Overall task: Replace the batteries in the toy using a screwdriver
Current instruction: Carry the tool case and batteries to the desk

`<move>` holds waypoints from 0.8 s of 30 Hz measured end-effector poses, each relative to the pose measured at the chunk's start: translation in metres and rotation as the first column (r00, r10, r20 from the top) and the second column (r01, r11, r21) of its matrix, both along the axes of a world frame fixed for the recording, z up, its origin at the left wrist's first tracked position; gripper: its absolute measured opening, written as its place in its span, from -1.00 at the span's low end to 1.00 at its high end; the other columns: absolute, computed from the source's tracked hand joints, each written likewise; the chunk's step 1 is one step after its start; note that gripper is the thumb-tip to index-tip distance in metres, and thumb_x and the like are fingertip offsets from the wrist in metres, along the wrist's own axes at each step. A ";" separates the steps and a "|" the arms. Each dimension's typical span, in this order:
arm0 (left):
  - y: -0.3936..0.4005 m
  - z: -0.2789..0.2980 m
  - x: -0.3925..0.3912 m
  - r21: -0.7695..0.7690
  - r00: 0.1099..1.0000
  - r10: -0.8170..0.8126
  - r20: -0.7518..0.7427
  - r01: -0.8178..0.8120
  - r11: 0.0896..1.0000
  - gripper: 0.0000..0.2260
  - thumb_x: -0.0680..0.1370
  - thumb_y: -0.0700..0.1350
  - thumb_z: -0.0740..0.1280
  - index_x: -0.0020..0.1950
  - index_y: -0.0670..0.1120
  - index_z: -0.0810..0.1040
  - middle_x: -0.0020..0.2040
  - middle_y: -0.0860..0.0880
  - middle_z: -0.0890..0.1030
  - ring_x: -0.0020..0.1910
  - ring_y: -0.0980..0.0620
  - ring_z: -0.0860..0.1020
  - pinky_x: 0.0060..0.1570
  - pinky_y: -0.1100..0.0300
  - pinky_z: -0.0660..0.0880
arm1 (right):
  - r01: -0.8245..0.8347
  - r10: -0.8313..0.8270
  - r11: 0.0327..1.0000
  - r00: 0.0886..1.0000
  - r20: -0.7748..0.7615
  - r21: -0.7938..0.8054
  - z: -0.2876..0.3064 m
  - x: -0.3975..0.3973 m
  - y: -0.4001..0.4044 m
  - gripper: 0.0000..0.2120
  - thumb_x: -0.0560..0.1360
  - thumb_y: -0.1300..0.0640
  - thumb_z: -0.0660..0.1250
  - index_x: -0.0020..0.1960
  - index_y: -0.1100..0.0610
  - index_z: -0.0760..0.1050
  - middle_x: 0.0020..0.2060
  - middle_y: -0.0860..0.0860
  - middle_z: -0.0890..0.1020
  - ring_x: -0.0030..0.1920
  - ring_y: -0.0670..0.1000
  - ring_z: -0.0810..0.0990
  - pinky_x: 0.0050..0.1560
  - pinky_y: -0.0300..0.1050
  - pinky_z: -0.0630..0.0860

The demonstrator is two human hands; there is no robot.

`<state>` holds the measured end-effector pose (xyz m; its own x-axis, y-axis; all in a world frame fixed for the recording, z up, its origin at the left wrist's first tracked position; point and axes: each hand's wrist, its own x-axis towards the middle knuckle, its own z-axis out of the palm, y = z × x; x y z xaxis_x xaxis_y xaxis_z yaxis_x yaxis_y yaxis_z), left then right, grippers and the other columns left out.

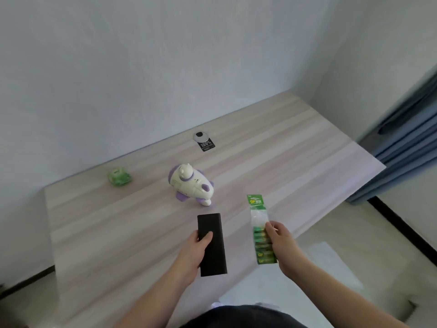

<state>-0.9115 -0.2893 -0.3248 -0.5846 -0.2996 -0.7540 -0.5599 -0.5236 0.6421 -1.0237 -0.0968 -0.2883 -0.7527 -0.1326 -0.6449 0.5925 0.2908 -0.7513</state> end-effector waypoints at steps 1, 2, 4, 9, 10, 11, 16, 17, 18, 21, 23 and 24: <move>-0.002 -0.002 -0.003 0.013 1.000 -0.001 -0.019 0.001 1.000 -0.76 0.57 -0.05 0.35 0.23 -0.03 0.49 0.10 -0.07 0.64 0.08 -0.05 0.60 0.00 0.06 0.55 | -0.007 0.007 1.000 1.000 -0.008 0.018 -0.005 -0.010 -0.003 -0.78 0.63 0.03 0.19 0.19 0.13 0.44 -0.08 0.16 0.63 -0.19 0.12 0.64 -0.22 0.01 0.59; -0.003 -0.005 -0.005 0.023 0.999 -0.011 -0.031 0.012 1.000 -0.74 0.56 -0.09 0.37 0.23 -0.03 0.48 0.11 -0.06 0.63 0.09 -0.05 0.60 0.01 0.07 0.55 | -0.017 0.017 0.999 1.000 -0.010 0.040 -0.011 -0.019 -0.007 -0.77 0.62 0.02 0.19 0.19 0.13 0.44 -0.08 0.15 0.64 -0.17 0.13 0.65 -0.19 0.03 0.60; -0.006 -0.013 -0.010 0.050 0.999 -0.029 -0.036 0.031 0.998 -0.68 0.53 -0.14 0.40 0.26 -0.03 0.46 0.14 -0.06 0.62 0.10 -0.05 0.61 0.03 0.07 0.57 | -0.039 0.040 0.995 0.999 -0.009 0.088 -0.020 -0.033 -0.017 -0.76 0.62 0.01 0.20 0.18 0.13 0.45 -0.07 0.13 0.64 -0.14 0.14 0.66 -0.18 0.04 0.61; 0.000 -0.030 -0.021 0.018 0.999 -0.033 -0.006 0.033 0.999 -0.69 0.52 -0.21 0.41 0.23 -0.06 0.47 0.11 -0.10 0.63 0.07 -0.08 0.63 0.05 0.01 0.60 | -0.164 0.157 0.977 0.986 0.061 0.135 -0.043 -0.062 -0.041 -0.79 0.65 0.04 0.11 0.17 0.16 0.38 -0.07 0.15 0.61 -0.17 0.09 0.62 -0.29 -0.09 0.53; 0.003 -0.031 -0.023 -0.015 0.999 -0.033 0.002 0.034 0.999 -0.69 0.53 -0.21 0.41 0.24 -0.08 0.47 0.10 -0.10 0.63 0.05 -0.09 0.63 0.07 0.00 0.59 | -0.203 0.195 0.971 0.978 0.076 0.123 -0.048 -0.068 -0.045 -0.78 0.66 0.05 0.11 0.18 0.16 0.37 -0.07 0.16 0.60 -0.17 0.09 0.61 -0.28 -0.08 0.53; 0.005 -0.031 -0.026 -0.045 0.999 -0.036 0.013 0.036 0.998 -0.69 0.53 -0.21 0.40 0.25 -0.09 0.47 0.08 -0.09 0.63 0.04 -0.08 0.64 0.08 0.00 0.59 | -0.238 0.230 0.964 0.970 0.082 0.116 -0.053 -0.075 -0.048 -0.78 0.65 0.05 0.11 0.18 0.18 0.36 -0.07 0.16 0.59 -0.17 0.10 0.61 -0.26 -0.06 0.54; 0.020 -0.021 -0.044 -0.140 0.996 0.003 0.084 0.008 0.990 -0.70 0.54 -0.22 0.39 0.24 -0.06 0.46 0.03 -0.03 0.60 -0.05 0.06 0.60 -0.17 0.30 0.58 | -0.385 0.379 0.908 0.923 0.065 0.166 -0.072 -0.112 -0.044 -0.78 0.63 0.05 0.17 0.17 0.18 0.37 -0.12 0.09 0.56 -0.20 0.04 0.58 -0.29 -0.10 0.49; 0.024 -0.020 -0.048 -0.158 0.995 0.013 0.095 0.002 0.987 -0.68 0.53 -0.23 0.40 0.25 -0.08 0.46 0.03 -0.04 0.59 -0.06 0.08 0.59 -0.22 0.36 0.55 | -0.411 0.407 0.893 0.911 0.061 0.181 -0.074 -0.120 -0.041 -0.78 0.63 0.05 0.17 0.17 0.18 0.38 -0.14 0.07 0.56 -0.23 0.02 0.56 -0.33 -0.13 0.44; 0.027 -0.020 -0.051 -0.178 0.993 0.021 0.117 0.000 0.984 -0.67 0.52 -0.23 0.41 0.26 -0.09 0.45 0.03 -0.04 0.59 -0.06 0.09 0.58 -0.26 0.39 0.53 | -0.431 0.428 0.882 0.902 0.059 0.189 -0.076 -0.127 -0.037 -0.78 0.63 0.05 0.18 0.16 0.18 0.38 -0.14 0.07 0.56 -0.23 0.02 0.55 -0.34 -0.15 0.42; 0.039 -0.020 -0.064 -0.239 0.978 0.058 0.198 -0.009 0.971 -0.68 0.49 -0.20 0.45 0.18 -0.12 0.44 0.03 -0.07 0.56 -0.11 0.09 0.57 -0.26 0.32 0.54 | -0.467 0.462 0.861 0.884 0.072 0.202 -0.084 -0.150 -0.027 -0.76 0.61 0.04 0.22 0.17 0.19 0.40 -0.13 0.06 0.56 -0.19 0.04 0.55 -0.32 -0.14 0.42; 0.046 -0.021 -0.073 -0.257 0.972 0.071 0.226 -0.011 0.966 -0.67 0.47 -0.19 0.48 0.14 -0.15 0.43 0.00 -0.08 0.56 -0.14 0.05 0.57 -0.20 0.23 0.57 | -0.491 0.491 0.836 0.869 0.065 0.243 -0.088 -0.165 -0.022 -0.75 0.60 0.04 0.24 0.17 0.20 0.43 -0.13 0.05 0.56 -0.18 0.05 0.55 -0.27 -0.13 0.43; 0.049 -0.021 -0.076 -0.259 0.971 0.075 0.226 -0.014 0.966 -0.67 0.46 -0.18 0.49 0.13 -0.16 0.44 -0.02 -0.07 0.56 -0.14 0.05 0.57 -0.20 0.23 0.56 | -0.508 0.517 0.814 0.855 0.046 0.283 -0.091 -0.171 -0.020 -0.74 0.59 0.03 0.25 0.16 0.20 0.45 -0.12 0.05 0.57 -0.16 0.06 0.54 -0.23 -0.13 0.43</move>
<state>-0.9872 -0.2402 -0.3456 -0.3843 -0.5204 -0.7625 -0.6892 -0.3879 0.6120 -1.1946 -0.1171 -0.3793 -0.6462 -0.3261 -0.6900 0.2772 0.7422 -0.6102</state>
